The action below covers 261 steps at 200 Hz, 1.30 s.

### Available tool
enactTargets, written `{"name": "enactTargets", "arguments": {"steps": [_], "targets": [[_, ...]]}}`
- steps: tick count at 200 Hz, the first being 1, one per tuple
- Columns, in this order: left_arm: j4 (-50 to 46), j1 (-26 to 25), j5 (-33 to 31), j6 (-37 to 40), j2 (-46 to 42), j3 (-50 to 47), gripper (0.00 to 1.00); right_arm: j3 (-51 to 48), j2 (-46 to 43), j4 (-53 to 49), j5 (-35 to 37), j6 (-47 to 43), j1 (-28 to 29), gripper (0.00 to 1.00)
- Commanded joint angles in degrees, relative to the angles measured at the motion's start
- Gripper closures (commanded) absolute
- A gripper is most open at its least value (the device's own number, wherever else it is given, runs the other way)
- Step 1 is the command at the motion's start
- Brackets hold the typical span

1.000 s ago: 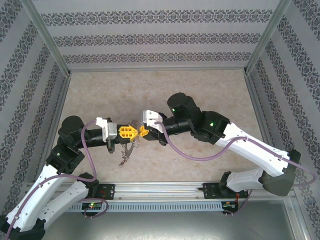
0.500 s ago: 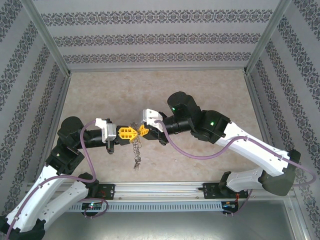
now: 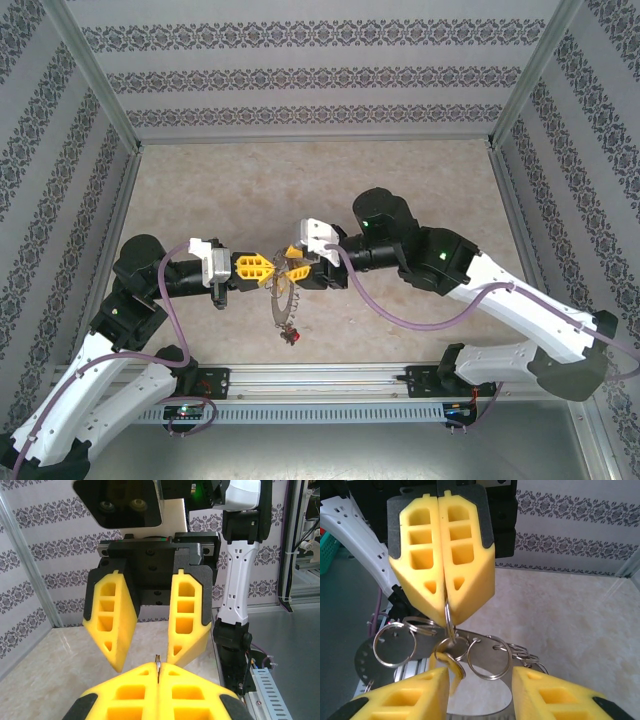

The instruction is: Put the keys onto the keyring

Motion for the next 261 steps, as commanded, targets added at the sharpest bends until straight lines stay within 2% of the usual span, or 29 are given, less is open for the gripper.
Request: {"name": "enactTargets", "arguments": {"steps": [1, 39, 111, 240, 261], "targets": [[2.2, -0.3, 0.6, 0.5, -0.7, 1.0, 1.00, -1.7, -2.0, 3.2, 0.5, -0.3, 0.4, 0.61], [2.3, -0.4, 0.6, 0.4, -0.3, 0.6, 1.00, -0.3, 0.1, 4.1, -1.7, -0.8, 0.7, 0.61], [0.7, -0.4, 0.5, 1.7, 0.4, 0.5, 1.00, 1.6, 3.3, 5.9, -4.6, -1.4, 1.0, 0.68], [-0.2, -0.3, -1.2, 3.0, 1.0, -0.4, 1.00, -0.3, 1.0, 5.9, -2.6, -1.6, 1.0, 0.72], [-0.5, -0.3, -1.1, 3.0, 1.1, -0.4, 1.00, -0.3, 1.2, 5.9, -2.6, -1.5, 1.0, 0.77]]}}
